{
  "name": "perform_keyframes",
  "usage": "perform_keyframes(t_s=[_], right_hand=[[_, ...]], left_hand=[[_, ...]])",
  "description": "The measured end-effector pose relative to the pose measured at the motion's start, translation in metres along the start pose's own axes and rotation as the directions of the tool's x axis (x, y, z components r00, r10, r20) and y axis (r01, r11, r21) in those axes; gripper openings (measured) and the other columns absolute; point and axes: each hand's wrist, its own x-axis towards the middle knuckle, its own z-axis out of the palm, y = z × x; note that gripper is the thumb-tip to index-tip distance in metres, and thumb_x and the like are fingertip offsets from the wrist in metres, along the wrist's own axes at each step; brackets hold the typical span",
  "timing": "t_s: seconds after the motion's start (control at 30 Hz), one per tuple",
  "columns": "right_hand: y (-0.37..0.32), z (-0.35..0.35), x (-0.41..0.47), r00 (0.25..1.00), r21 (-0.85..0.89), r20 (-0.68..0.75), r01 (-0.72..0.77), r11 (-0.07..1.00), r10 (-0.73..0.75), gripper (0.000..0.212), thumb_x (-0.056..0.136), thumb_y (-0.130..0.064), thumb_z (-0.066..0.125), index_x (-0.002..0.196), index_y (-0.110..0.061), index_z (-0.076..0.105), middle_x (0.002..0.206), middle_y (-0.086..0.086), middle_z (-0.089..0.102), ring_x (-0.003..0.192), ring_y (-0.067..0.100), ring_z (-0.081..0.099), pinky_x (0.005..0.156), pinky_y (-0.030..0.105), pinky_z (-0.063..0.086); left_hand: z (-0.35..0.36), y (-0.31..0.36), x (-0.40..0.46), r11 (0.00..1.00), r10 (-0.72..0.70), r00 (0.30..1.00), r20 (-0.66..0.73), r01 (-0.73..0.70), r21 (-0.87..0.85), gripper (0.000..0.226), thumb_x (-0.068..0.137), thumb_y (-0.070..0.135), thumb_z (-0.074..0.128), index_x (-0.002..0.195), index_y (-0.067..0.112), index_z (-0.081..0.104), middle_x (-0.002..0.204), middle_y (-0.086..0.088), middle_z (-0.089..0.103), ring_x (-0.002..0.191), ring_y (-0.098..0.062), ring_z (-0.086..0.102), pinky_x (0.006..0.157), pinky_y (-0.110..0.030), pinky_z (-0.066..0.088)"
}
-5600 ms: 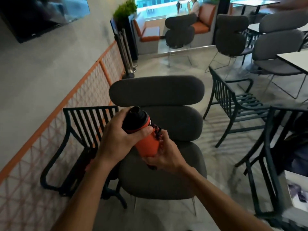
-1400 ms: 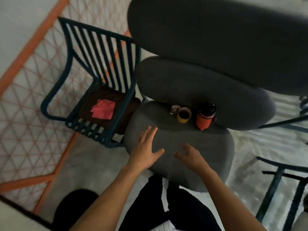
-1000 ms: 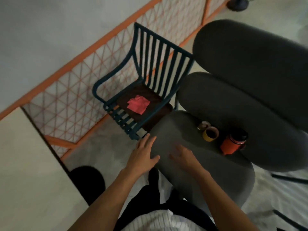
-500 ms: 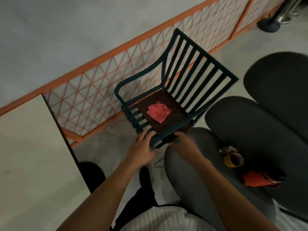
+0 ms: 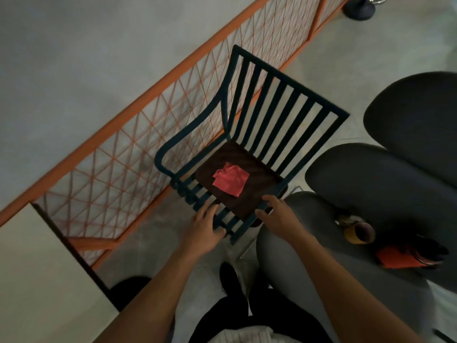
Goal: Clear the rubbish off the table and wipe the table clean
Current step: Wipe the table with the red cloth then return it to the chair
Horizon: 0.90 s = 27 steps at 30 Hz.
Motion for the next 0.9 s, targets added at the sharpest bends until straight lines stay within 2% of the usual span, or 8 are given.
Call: perform_keyframes(t_s=[0.1, 0.23, 0.43, 0.63, 0.9], right_hand=[[0.009, 0.0, 0.01, 1.0, 0.027, -0.002, -0.015, 1.0, 0.015, 0.057, 0.095, -0.04, 0.06, 0.145, -0.023, 0.041, 0.139, 0.009, 0.046, 0.093, 0.013, 0.051, 0.081, 0.023, 0.039], [0.015, 0.001, 0.023, 0.999, 0.064, 0.02, -0.032, 0.997, 0.031, 0.059, 0.093, -0.045, 0.06, 0.145, -0.024, 0.042, 0.139, 0.009, 0.047, 0.118, 0.023, 0.054, 0.095, 0.031, 0.045], [0.018, -0.006, 0.054, 1.0, 0.092, 0.015, -0.015, 0.996, 0.014, 0.056, 0.095, -0.044, 0.059, 0.144, -0.021, 0.043, 0.137, 0.008, 0.046, 0.117, 0.022, 0.054, 0.093, 0.027, 0.042], [0.019, -0.012, 0.096, 0.994, 0.068, -0.081, -0.065, 0.996, 0.071, 0.055, 0.096, -0.043, 0.053, 0.145, -0.02, 0.041, 0.137, 0.009, 0.044, 0.119, 0.027, 0.054, 0.099, 0.037, 0.047], [0.016, 0.013, 0.179, 0.968, 0.184, -0.107, -0.204, 0.962, 0.226, 0.054, 0.096, -0.04, 0.055, 0.145, -0.022, 0.041, 0.137, 0.007, 0.043, 0.115, 0.026, 0.055, 0.094, 0.031, 0.044]], left_hand=[[0.006, 0.0, 0.004, 1.0, -0.023, 0.999, 0.033, 0.023, -0.001, 0.081, 0.094, 0.048, 0.062, 0.16, 0.026, 0.019, 0.168, -0.003, 0.011, 0.151, -0.029, 0.023, 0.117, -0.044, 0.029], [0.011, 0.002, 0.003, 0.998, -0.063, 0.996, 0.067, 0.064, -0.012, 0.082, 0.094, 0.049, 0.062, 0.16, 0.028, 0.018, 0.168, -0.002, 0.01, 0.151, -0.025, 0.023, 0.12, -0.042, 0.028], [0.001, 0.014, 0.037, 0.997, -0.074, 0.996, 0.045, 0.074, -0.002, 0.082, 0.094, 0.048, 0.062, 0.16, 0.027, 0.018, 0.167, -0.001, 0.013, 0.149, -0.027, 0.025, 0.118, -0.043, 0.03], [-0.01, 0.027, 0.116, 0.999, -0.015, 0.999, 0.048, 0.013, 0.039, 0.078, 0.095, 0.043, 0.062, 0.158, 0.028, 0.02, 0.165, 0.0, 0.017, 0.148, -0.027, 0.029, 0.116, -0.047, 0.036], [-0.01, 0.018, 0.227, 0.994, 0.056, 0.985, 0.164, -0.07, 0.079, 0.076, 0.094, 0.043, 0.062, 0.157, 0.031, 0.02, 0.162, -0.001, 0.024, 0.145, -0.032, 0.032, 0.114, -0.053, 0.037]])
